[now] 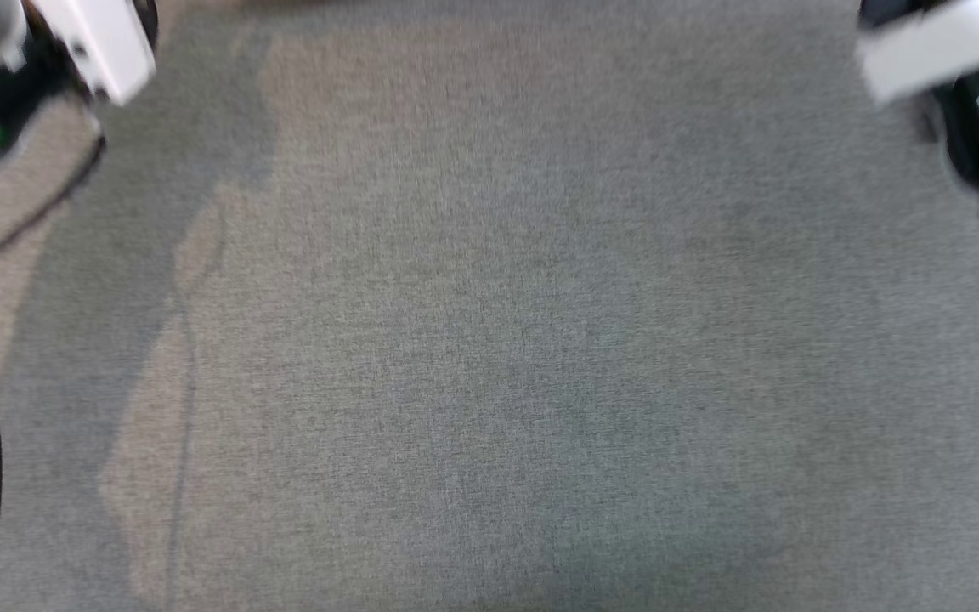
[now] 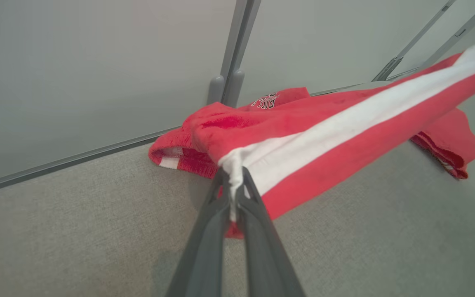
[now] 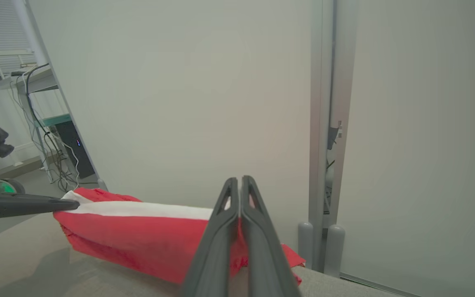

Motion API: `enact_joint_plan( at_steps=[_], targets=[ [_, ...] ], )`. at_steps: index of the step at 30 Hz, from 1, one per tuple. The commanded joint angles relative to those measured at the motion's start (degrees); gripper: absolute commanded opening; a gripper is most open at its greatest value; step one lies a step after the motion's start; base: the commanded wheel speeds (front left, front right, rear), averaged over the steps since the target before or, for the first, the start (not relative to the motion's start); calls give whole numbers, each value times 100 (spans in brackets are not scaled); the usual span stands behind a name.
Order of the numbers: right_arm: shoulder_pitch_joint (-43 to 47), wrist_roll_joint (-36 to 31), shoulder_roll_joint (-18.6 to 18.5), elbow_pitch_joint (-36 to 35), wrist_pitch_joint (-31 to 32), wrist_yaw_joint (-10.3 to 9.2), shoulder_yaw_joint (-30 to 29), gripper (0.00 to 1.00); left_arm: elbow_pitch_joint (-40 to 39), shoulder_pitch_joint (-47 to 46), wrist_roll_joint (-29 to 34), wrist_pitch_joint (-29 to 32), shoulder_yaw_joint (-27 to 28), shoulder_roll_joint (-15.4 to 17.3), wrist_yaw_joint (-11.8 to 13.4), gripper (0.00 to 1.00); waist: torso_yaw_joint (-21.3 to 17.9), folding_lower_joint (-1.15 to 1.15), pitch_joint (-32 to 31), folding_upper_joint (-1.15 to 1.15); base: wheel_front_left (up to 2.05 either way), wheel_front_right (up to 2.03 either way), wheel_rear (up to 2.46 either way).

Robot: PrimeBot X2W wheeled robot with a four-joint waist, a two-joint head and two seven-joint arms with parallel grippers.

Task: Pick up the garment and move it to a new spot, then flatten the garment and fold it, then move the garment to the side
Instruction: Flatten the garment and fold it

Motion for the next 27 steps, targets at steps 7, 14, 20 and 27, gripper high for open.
enact_joint_plan(
  at_steps=[7, 14, 20, 27],
  targets=[
    [1406, 555, -528, -249, 366, 3, 821, 0, -390, 1476, -411, -10, -401, 317, 33, 0, 35, 0, -1317, 0, 0, 0, 0],
    [2222, 1109, -1113, -733, 1137, 3, 1410, 0, -963, 2386, -250, -253, -724, 509, 387, 0, 57, 0, -1884, 0, 0, 0, 0],
    [2937, 1528, -1509, -1132, 1984, 3, 1575, 0, -1832, 3274, -124, -40, -935, 794, 887, 0, -26, 0, -2321, 0, 0, 0, 0],
    [4048, 2105, -1917, -1941, 2742, 3, 1461, 0, -3213, 4213, -355, 659, -1016, 1368, 1340, 0, -26, 0, -2610, 0, 0, 0, 0]
  ],
)
